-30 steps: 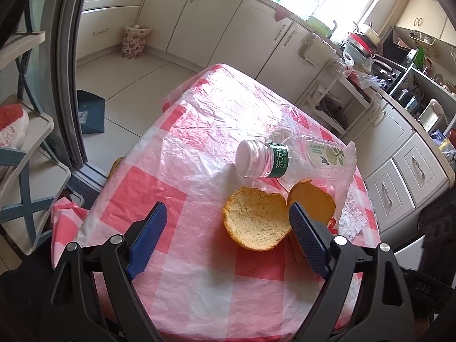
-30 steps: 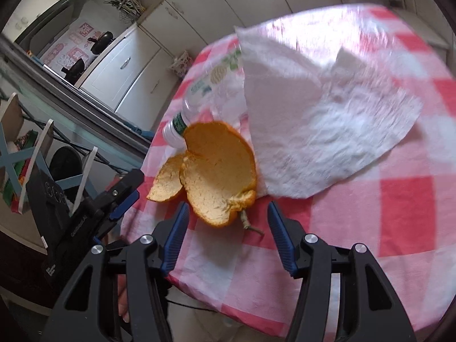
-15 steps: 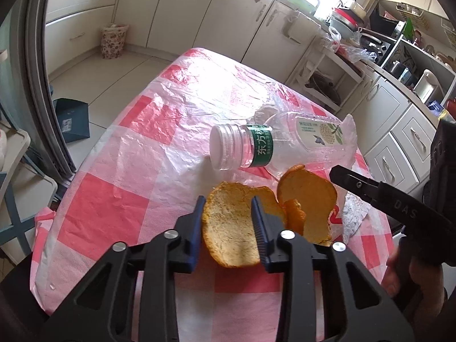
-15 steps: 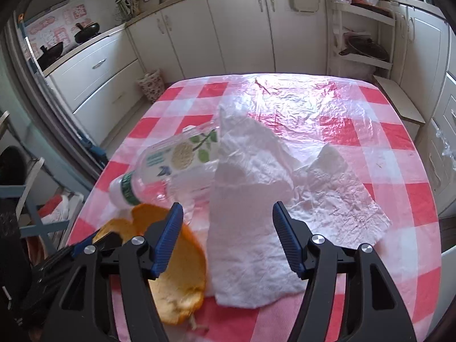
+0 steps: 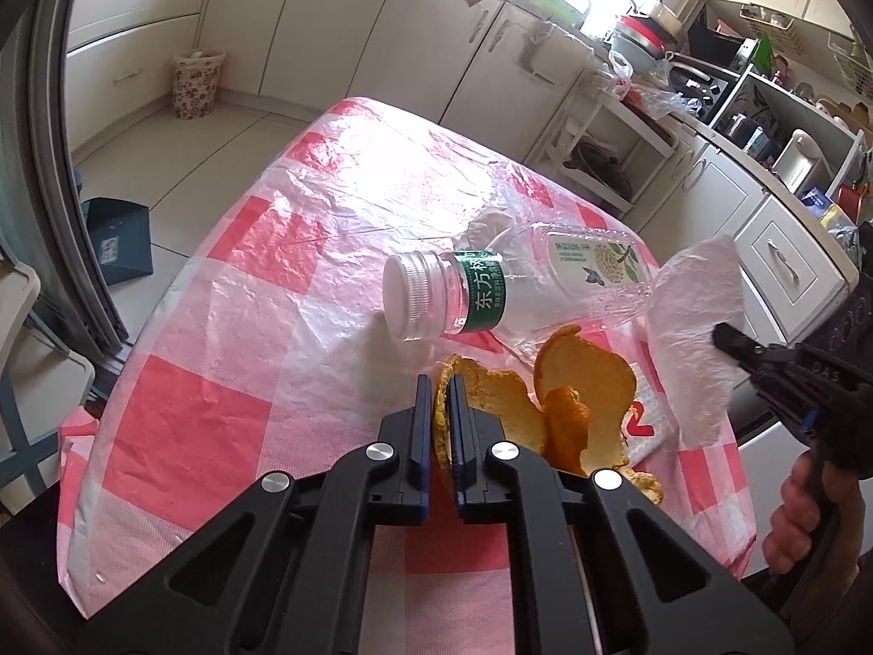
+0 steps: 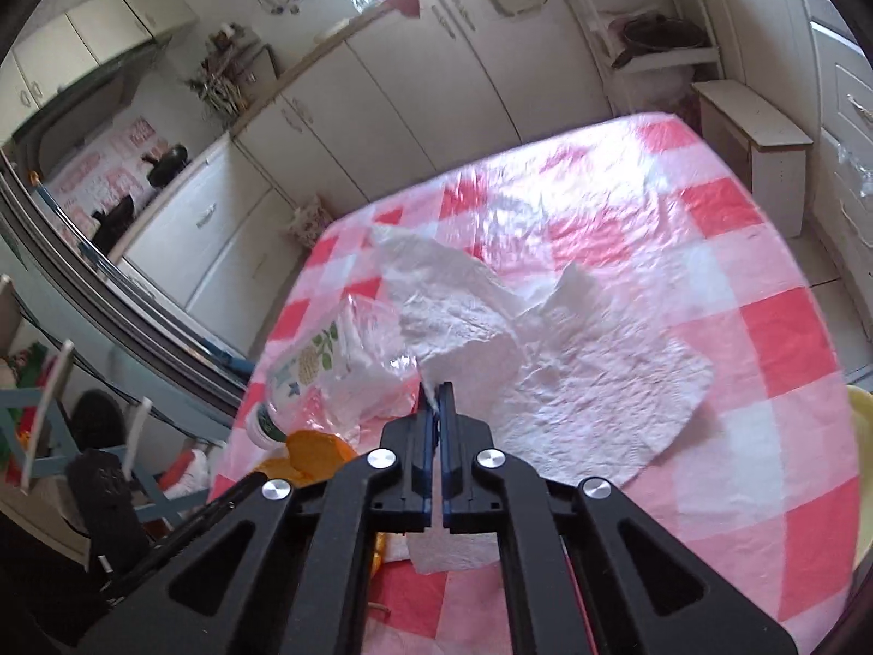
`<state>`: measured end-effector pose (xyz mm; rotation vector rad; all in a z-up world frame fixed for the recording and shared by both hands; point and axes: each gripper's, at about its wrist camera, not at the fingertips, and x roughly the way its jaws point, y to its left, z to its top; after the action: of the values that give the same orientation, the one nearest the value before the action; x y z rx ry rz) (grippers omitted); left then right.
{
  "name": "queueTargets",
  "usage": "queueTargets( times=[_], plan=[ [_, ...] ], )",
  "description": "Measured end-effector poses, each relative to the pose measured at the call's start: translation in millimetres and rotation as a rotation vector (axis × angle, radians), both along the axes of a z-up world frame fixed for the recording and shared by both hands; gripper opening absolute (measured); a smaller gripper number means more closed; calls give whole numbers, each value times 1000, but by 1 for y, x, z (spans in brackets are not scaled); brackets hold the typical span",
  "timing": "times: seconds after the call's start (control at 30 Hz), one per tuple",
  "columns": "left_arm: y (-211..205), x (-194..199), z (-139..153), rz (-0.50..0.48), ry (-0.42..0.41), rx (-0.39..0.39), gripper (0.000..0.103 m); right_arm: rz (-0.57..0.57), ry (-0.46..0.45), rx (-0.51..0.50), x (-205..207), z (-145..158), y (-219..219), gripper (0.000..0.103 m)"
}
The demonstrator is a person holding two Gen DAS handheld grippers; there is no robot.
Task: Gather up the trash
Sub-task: 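Drop the paper towel into the yellow bin with right tool while left carries peel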
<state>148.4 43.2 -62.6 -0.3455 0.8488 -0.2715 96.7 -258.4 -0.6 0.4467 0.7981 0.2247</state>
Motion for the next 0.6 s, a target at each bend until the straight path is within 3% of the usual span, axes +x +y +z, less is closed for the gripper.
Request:
queueTargets(
  times=[0.2, 0.3, 0.47, 0.6],
  plan=[
    [14, -17, 13, 6, -48, -44, 6, 11, -112, 102, -27, 22, -28, 3],
    [20, -25, 21, 6, -74, -50, 6, 33, -100, 174, -30, 20, -33, 3],
    [21, -31, 16, 12, -40, -12, 6, -50, 117, 70, -30, -19, -50, 3],
    [15, -35, 7, 3, -8, 25, 6, -107, 203, 42, -30, -38, -59, 3]
  ],
)
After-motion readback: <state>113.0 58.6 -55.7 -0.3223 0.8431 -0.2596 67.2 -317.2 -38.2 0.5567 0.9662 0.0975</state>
